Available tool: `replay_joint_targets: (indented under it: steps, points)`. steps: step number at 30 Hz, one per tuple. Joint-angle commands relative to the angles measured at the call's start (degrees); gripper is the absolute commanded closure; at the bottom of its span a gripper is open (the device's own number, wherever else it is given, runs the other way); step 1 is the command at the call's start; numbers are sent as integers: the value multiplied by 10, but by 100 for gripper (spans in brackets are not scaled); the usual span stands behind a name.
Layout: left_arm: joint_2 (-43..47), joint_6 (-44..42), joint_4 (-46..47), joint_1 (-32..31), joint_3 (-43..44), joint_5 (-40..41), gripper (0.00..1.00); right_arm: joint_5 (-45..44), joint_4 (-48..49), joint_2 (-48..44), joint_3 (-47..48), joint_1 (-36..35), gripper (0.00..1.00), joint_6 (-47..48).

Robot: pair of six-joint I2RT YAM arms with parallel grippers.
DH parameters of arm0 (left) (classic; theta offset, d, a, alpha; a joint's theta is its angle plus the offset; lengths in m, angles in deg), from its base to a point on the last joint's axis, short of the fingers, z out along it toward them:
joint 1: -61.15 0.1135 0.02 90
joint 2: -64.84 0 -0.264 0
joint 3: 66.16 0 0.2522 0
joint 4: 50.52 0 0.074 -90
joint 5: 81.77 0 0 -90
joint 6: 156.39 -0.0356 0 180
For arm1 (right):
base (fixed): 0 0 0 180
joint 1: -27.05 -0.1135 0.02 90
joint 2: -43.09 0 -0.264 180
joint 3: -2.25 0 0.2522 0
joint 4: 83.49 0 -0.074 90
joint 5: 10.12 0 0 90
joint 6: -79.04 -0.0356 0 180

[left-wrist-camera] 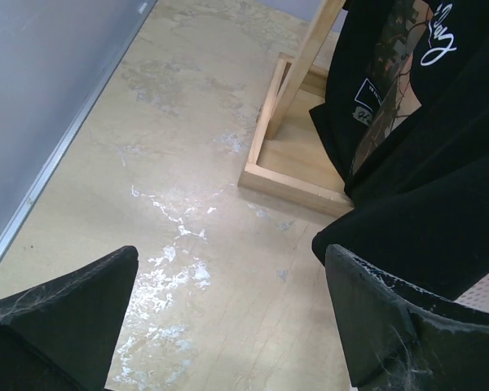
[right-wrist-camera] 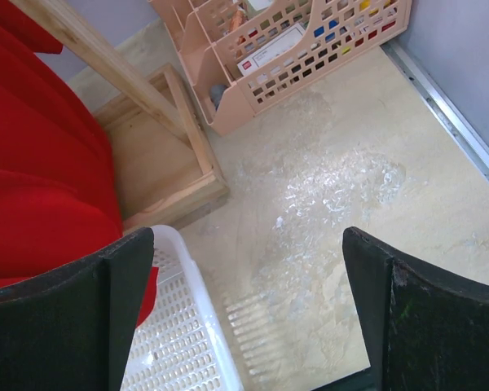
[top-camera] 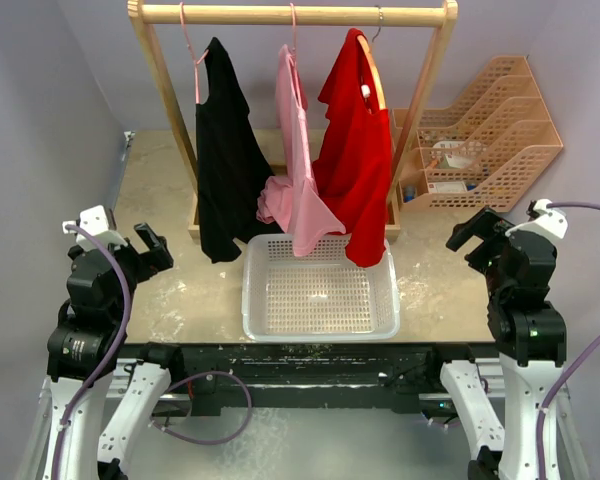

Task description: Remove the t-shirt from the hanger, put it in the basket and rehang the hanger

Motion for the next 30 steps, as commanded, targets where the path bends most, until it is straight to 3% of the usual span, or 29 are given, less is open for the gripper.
replay_joint_targets:
  steps: [1, 9, 16, 22, 26, 30]
  points:
    - [5, 6, 15, -2, 18, 20, 1, 0, 29, -7, 1, 0, 0, 18]
    - [13, 5, 11, -2, 18, 27, 1, 5, 59, -55, -9, 0, 0, 12]
    - [13, 21, 14, -2, 16, 36, 1, 39, 65, -43, -16, 0, 0, 20]
    - [11, 5, 32, -2, 32, -2, 1, 97, 110, -59, -22, 0, 0, 46]
    - [8, -36, 69, -2, 43, -62, 1, 90, 117, -61, -21, 0, 0, 41]
    - [-12, -29, 79, -2, 78, -58, 1, 67, 117, -52, -27, 0, 0, 19]
